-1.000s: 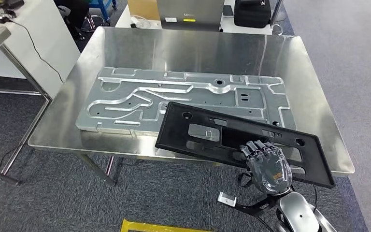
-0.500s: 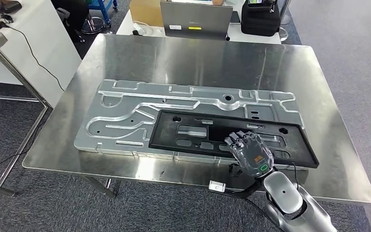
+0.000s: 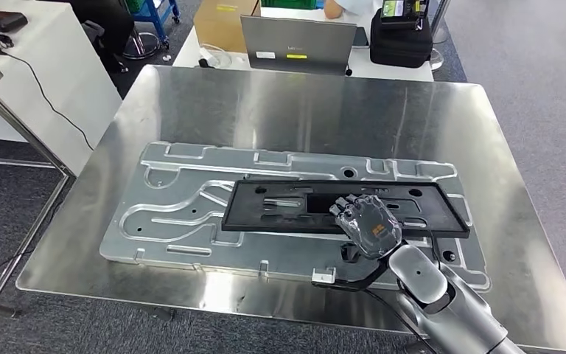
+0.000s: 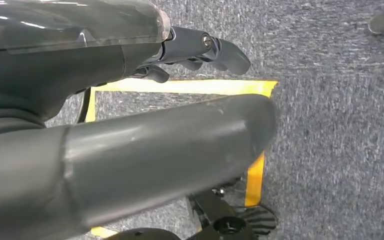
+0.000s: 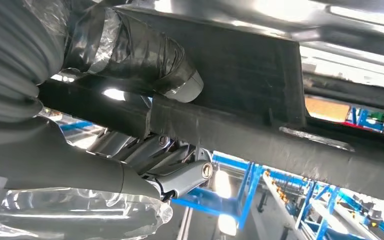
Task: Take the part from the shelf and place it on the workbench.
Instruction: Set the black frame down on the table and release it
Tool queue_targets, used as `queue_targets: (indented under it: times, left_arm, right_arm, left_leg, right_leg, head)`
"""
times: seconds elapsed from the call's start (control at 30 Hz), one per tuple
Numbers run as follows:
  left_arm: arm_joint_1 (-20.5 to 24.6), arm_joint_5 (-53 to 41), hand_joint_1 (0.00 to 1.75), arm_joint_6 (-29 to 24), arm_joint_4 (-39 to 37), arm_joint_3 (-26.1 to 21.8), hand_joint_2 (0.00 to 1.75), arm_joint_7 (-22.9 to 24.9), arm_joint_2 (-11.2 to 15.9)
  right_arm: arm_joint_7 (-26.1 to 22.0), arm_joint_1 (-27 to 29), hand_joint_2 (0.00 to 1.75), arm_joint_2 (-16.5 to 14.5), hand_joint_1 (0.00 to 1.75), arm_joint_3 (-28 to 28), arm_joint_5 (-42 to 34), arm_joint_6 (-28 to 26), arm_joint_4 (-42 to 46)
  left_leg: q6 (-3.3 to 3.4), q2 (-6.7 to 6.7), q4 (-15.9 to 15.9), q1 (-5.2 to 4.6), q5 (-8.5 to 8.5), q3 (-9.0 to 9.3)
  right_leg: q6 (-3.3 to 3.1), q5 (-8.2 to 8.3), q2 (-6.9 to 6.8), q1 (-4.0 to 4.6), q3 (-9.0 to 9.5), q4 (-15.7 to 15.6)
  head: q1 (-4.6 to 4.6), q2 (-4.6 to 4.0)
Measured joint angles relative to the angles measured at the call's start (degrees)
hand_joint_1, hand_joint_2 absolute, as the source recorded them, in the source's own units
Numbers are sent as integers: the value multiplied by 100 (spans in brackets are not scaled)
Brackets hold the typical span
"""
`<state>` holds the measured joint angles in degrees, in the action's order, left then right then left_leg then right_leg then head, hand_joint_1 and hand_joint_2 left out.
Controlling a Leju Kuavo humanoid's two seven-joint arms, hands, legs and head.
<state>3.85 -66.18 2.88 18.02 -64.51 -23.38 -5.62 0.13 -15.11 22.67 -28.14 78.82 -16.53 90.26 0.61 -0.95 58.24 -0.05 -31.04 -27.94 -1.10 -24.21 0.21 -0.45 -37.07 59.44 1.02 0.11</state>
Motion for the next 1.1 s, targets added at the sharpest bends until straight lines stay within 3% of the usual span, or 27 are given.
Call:
queue_targets:
  times: [0.03, 0.1, 0.13, 0.17, 0.2, 0.23, 0.27, 0.3, 0.37, 0.47, 0.53, 0.67, 0.7, 0.73, 0.8, 0.87, 1.0, 1.03, 1.1]
  left_arm:
    - [7, 2, 0, -3, -5, 1, 0, -15, 1]
    - [19, 11, 0, -4, -13, 1, 0, -42, 1]
    - [19, 15, 0, -5, -14, 1, 0, -47, 2]
    - [16, 19, 0, -5, -14, 1, 44, -49, 3]
    - [10, 17, 0, -9, -14, 1, 87, -47, 3]
    - [6, 9, 0, -24, -14, 1, 131, -39, 3]
    - [3, -10, 0, -52, -14, 3, 131, -21, 3]
    - [4, -29, 0, -86, -14, 7, 87, 1, 11]
    - [5, -43, 0, -136, -17, 14, 0, 37, 27]
    - [-31, -3, 0, -137, -21, 16, 0, 43, 51]
    - [-47, 13, 0, -120, -23, 16, 0, 42, 58]
    - [-52, 51, 0, -92, -39, 16, 0, 48, 57]
    - [-56, 62, 0, -90, -48, 16, 0, 53, 57]
    - [-58, 70, 0, -89, -57, 16, 0, 57, 57]
    - [-58, 75, 0, -89, -68, 16, 0, 61, 57]
    - [-54, 82, 0, -77, -76, 15, 0, 62, 66]
    - [-59, 118, 0, -19, -106, 10, 0, 61, 88]
    - [-60, 125, 0, -9, -112, 9, 0, 61, 91]
    - [-59, 130, 0, -2, -120, 7, 0, 61, 101]
  right_arm:
    - [5, -27, 175, 1, 175, -24, -24, -1, -27]
    - [19, -59, 175, 1, 175, -64, -58, -2, -83]
    - [24, -65, 175, 1, 131, -81, -67, -3, -113]
    - [26, -65, 175, 1, 87, -101, -72, -4, -145]
    - [27, -64, 175, 1, 44, -120, -77, -4, -176]
    - [28, -63, 175, 1, 0, -134, -83, -6, -202]
    - [29, -63, 175, 1, 0, -145, -92, -9, -221]
    - [32, -61, 175, 1, 0, -151, -105, -13, -237]
    - [46, -48, 175, 5, 0, -156, -139, -24, -262]
    - [85, 33, 175, 27, 0, -144, -190, -68, -304]
    - [118, 91, 175, 52, 0, -101, -228, -123, -319]
    - [135, 227, 175, 79, 0, -10, -258, -176, -354]
    - [130, 270, 175, 78, 0, 11, -258, -193, -362]
    - [124, 301, 175, 78, 0, 35, -258, -209, -366]
    - [117, 320, 175, 77, 0, 86, -258, -229, -367]
    - [110, 328, 175, 75, 0, 121, -258, -233, -363]
    - [97, 345, 175, 70, 0, 153, -258, -242, -358]
    - [96, 344, 175, 69, 0, 155, -258, -242, -357]
    - [96, 346, 175, 67, 0, 159, -258, -242, -355]
  left_leg:
    - [-31, 16, 141, 8, -95, -58]
    - [-86, 44, 787, 24, -414, -397]
    - [-106, 51, 1169, 29, -565, -629]
    - [-115, 52, 1451, 31, -636, -829]
    - [-112, 53, 1530, 31, -583, -938]
    - [-95, 53, 1382, 30, -409, -937]
    - [-62, 53, 1041, 24, -140, -837]
    - [-16, 54, 644, 9, 111, -700]
    - [68, 54, 92, -35, 348, -517]
    - [146, 52, -45, -51, 432, -468]
    - [187, 63, -139, -12, 509, -422]
    - [220, 75, -179, 12, 543, -410]
    - [216, 75, -170, 15, 537, -413]
    - [207, 74, -156, 22, 528, -413]
    - [172, 71, -109, 38, 501, -408]
    - [115, 61, -40, 31, 479, -424]
    - [-3, 51, 4, 26, 460, -463]
    - [-32, 53, 92, 33, 362, -501]
    - [-80, 62, 605, 54, -59, -693]
  right_leg:
    - [-34, -13, -1, -8, 39, -16]
    - [-89, -52, -11, -5, 95, -29]
    - [-106, -71, -14, 1, 108, -28]
    - [-114, -90, -15, 9, 122, -25]
    - [-117, -109, -12, 17, 139, -23]
    - [-115, -128, -7, 25, 166, -21]
    - [-112, -149, -3, 35, 201, -20]
    - [-107, -167, 0, 40, 233, -21]
    - [-75, -183, 8, 45, 252, -24]
    - [19, -190, 14, 41, 249, -39]
    - [88, -313, 11, 39, 216, 92]
    - [217, -932, 7, -26, -331, 1308]
    - [245, -936, 5, -48, -398, 1453]
    - [269, -834, 0, -70, -355, 1379]
    - [294, -474, -14, -106, 15, 674]
    - [262, -276, -11, -90, 313, 91]
    - [107, -204, -2, -65, 327, -37]
    - [55, -171, -12, -75, 309, -57]
    - [-20, -100, -33, -82, 247, -82]
  head:
    - [0, 0]
    - [-1, 0]
    - [-1, 0]
    - [-1, 0]
    - [-1, 0]
    - [-1, 0]
    - [-1, 0]
    - [0, 0]
    - [-1, 0]
    - [-1, 0]
    - [-1, 0]
    - [-1, 0]
    - [0, 0]
    - [-1, 0]
    - [0, 0]
    - [0, 0]
    - [-1, 0]
    - [-1, 0]
    - [-1, 0]
